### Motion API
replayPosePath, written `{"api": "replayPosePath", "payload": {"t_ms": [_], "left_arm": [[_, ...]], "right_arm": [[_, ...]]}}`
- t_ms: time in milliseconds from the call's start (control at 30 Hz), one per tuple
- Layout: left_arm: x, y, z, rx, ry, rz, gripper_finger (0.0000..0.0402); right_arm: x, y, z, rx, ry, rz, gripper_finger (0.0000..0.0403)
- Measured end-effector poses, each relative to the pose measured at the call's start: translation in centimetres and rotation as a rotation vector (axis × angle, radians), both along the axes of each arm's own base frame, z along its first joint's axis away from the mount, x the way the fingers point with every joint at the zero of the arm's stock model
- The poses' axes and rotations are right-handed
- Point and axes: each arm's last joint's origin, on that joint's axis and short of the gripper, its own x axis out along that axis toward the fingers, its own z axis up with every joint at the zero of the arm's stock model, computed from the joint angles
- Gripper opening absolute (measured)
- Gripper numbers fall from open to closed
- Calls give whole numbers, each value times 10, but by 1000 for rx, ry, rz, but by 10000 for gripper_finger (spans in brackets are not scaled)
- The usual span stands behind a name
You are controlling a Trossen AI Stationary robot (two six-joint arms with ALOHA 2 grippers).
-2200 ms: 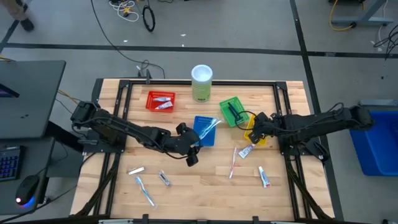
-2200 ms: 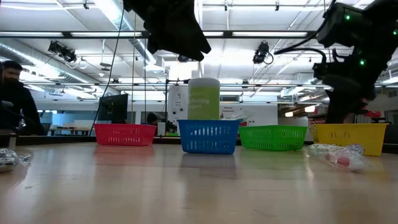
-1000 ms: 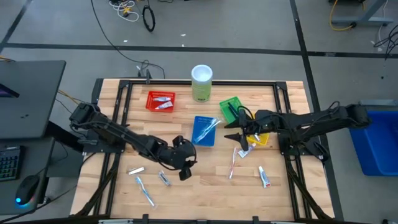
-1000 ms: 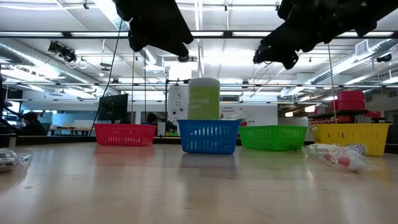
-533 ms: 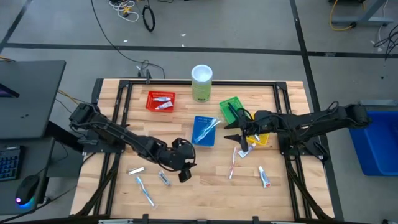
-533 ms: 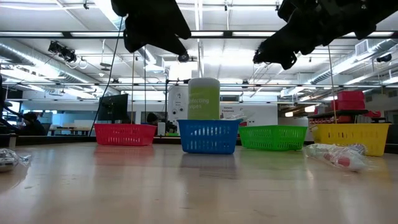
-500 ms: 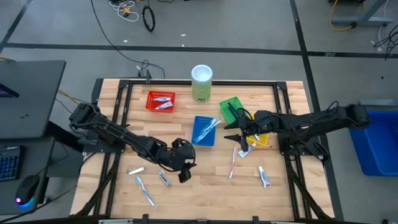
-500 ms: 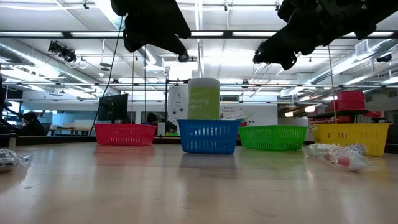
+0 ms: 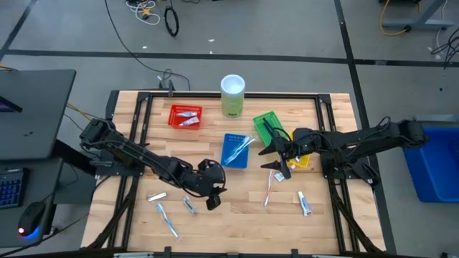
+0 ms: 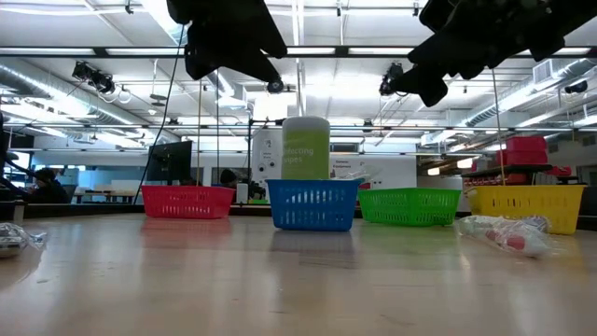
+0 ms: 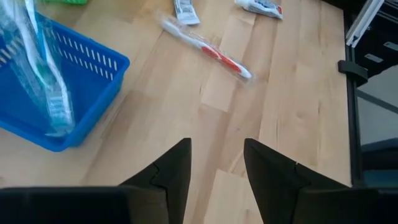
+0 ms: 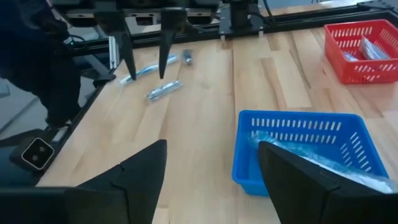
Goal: Pick & Place Travel size toiletries
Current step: Put the white toothpaste into the red bin
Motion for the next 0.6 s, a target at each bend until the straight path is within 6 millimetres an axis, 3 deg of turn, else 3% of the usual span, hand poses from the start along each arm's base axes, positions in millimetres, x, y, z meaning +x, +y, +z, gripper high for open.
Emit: {"api": "replayPosePath", "payload": {"t_ms": [267, 600], "left_arm": [[-11, -15, -2, -71, 67, -49, 141], [-70, -25, 24, -20, 98, 182, 128]], "right_arm": [[0, 4, 0, 1, 0, 17, 244], [3, 9, 3, 51, -36, 21, 238]]}}
